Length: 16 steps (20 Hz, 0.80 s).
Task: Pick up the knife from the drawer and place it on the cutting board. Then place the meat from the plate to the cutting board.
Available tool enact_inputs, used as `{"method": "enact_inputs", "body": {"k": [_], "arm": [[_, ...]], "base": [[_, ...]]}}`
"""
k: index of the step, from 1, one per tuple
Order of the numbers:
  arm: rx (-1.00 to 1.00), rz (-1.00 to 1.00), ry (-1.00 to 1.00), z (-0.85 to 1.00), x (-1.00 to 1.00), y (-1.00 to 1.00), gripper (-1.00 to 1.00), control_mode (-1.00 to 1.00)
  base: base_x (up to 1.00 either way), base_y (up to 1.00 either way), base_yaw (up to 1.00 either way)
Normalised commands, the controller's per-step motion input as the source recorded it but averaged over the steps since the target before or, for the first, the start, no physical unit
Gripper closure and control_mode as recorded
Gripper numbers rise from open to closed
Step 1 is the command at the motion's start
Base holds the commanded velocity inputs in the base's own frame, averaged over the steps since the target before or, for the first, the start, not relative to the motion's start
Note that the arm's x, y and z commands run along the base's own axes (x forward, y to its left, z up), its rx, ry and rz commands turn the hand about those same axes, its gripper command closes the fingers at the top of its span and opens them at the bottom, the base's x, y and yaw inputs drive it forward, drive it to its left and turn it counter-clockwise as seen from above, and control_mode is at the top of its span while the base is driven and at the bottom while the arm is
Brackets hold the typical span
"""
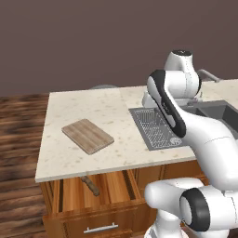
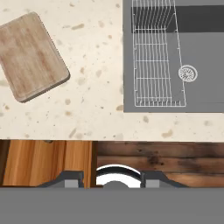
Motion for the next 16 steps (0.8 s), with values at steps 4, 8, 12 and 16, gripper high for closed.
{"method": "enact_inputs", "body": {"k": [4, 8, 12, 16], "arm": [[0.00, 0.00, 0.00, 0.00, -0.34, 0.01, -1.00, -1.00], [0.00, 0.00, 0.00, 0.00, -0.74, 0.00, -1.00, -1.00], [-0.03, 0.05, -0.06, 0.00, -0.56, 0.21, -1.00, -1.00], [-0.07, 0.06, -0.07, 0.00, -0.52, 0.31, -1.00, -1.00]], "base": [[0.00, 0.00, 0.00], [0.00, 0.00, 0.00], [0.00, 0.00, 0.00], [0.00, 0.00, 0.00]]}}
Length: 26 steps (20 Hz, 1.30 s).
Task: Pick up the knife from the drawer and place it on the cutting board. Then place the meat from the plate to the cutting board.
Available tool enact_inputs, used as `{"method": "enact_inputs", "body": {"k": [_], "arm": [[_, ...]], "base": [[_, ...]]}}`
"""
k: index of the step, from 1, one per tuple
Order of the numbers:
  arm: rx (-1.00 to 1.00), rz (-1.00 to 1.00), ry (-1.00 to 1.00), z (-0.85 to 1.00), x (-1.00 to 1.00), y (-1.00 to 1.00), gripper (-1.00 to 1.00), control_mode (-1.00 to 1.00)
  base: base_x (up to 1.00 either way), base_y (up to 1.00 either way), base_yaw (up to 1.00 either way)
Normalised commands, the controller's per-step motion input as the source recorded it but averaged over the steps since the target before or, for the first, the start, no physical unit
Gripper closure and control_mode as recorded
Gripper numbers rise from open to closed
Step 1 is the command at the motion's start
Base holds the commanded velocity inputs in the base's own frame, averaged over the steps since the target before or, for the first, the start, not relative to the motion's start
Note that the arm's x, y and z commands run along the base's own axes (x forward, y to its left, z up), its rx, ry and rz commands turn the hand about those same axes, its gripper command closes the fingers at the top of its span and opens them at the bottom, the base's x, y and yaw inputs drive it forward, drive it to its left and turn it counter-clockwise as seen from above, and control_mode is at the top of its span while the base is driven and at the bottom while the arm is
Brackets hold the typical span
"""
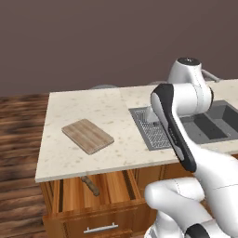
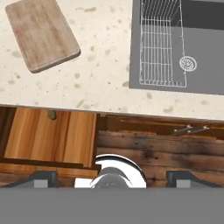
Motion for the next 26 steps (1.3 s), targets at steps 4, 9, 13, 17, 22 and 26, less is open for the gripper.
{"method": "enact_inputs", "body": {"k": [4, 9, 13, 17, 22, 26], "arm": [[0.00, 0.01, -0.03, 0.00, -0.56, 0.06, -1.00, -1.00], [0.01, 0.00, 0.00, -0.13, -0.53, 0.00, -1.00, -1.00], [0.05, 0.00, 0.00, -0.10, -0.19, 0.09, -1.00, -1.00], [0.04, 0.00, 0.00, -0.18, -0.37, 0.19, -1.00, -1.00], [0.03, 0.00, 0.00, -0.23, -0.26, 0.09, -1.00, -1.00], [0.00, 0.00, 0.00, -0.19, -0.04, 0.06, -1.00, 1.00]], "base": [[0.00, 0.00, 0.00], [0.00, 0.00, 0.00], [0.00, 0.00, 0.00], [0.00, 0.00, 0.00], [0.00, 0.00, 0.00], [0.00, 0.00, 0.00]]}}
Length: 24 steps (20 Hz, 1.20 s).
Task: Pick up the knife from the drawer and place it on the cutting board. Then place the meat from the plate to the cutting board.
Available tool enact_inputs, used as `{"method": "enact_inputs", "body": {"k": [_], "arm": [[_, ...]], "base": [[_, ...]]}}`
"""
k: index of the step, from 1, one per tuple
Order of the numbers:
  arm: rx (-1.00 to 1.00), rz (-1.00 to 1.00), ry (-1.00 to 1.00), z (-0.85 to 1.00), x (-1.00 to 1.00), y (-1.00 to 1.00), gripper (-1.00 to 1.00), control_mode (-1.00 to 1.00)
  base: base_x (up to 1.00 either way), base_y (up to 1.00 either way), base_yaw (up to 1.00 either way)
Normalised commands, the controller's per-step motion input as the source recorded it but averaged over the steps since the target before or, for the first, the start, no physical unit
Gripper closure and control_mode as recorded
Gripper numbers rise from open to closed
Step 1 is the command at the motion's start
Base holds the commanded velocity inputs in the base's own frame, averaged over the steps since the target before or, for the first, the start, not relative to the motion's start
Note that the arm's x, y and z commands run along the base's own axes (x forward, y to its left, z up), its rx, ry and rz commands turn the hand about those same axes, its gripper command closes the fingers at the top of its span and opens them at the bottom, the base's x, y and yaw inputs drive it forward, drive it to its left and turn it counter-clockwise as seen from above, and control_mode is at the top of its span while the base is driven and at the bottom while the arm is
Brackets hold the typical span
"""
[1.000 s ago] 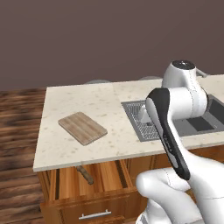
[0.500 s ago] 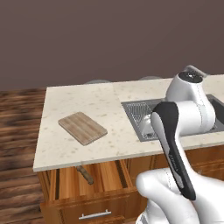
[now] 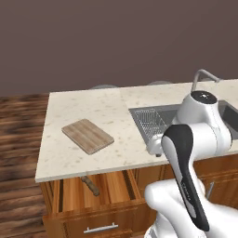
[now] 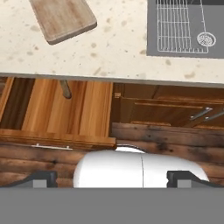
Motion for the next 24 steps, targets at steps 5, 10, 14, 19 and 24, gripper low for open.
{"method": "enact_inputs", "body": {"k": [5, 10, 14, 19, 24], "arm": [[0.00, 0.00, 0.00, 0.00, 0.00, 0.00, -1.00, 1.00], [0.00, 0.00, 0.00, 0.00, 0.00, 0.00, -1.00, 1.00], [0.00, 0.00, 0.00, 0.00, 0.00, 0.00, -1.00, 1.00], [0.00, 0.00, 0.00, 0.00, 0.00, 0.00, -1.00, 1.00], [0.00, 0.00, 0.00, 0.00, 0.00, 0.00, -1.00, 1.00]], "base": [[-0.10, -0.57, 0.09], [-0.26, -0.89, 0.28], [-0.28, -0.18, 0.44], [-0.14, 0.30, 0.45], [-0.18, 0.09, 0.41]]}}
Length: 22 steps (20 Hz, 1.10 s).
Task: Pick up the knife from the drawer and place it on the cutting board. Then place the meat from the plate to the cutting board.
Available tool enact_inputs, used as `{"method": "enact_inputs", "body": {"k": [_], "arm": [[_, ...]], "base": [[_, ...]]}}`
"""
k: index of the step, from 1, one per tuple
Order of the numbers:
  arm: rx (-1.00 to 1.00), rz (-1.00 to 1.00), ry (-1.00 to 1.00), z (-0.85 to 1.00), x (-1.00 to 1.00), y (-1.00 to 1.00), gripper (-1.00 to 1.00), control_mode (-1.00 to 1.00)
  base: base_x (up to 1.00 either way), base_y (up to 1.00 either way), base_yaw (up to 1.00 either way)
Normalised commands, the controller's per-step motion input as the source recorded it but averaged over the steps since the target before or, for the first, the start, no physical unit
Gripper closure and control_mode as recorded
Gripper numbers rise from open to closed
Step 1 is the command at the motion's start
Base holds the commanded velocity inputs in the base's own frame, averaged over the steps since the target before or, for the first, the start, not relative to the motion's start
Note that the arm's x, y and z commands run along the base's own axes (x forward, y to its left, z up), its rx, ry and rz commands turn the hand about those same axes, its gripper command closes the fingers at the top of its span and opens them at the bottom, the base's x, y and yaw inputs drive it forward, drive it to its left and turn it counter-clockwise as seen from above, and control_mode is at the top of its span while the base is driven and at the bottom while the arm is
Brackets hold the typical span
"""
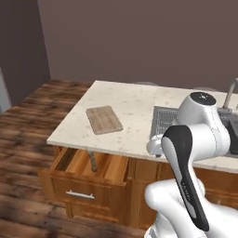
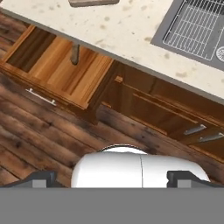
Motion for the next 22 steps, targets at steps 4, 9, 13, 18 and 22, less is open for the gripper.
{"method": "enact_inputs", "body": {"k": [4, 9, 13, 18, 22], "arm": [[0.00, 0.00, 0.00, 0.00, 0.00, 0.00, -1.00, 1.00], [0.00, 0.00, 0.00, 0.00, 0.00, 0.00, -1.00, 1.00], [0.00, 0.00, 0.00, 0.00, 0.00, 0.00, -1.00, 1.00], [0.00, 0.00, 0.00, 0.00, 0.00, 0.00, -1.00, 1.00], [0.00, 0.00, 0.00, 0.00, 0.00, 0.00, -1.00, 1.00]], "base": [[-0.18, 0.00, 0.38], [-0.05, 0.10, 0.38], [0.09, 0.00, 0.30], [0.00, -0.58, 0.21], [0.22, -0.33, 0.18]]}}
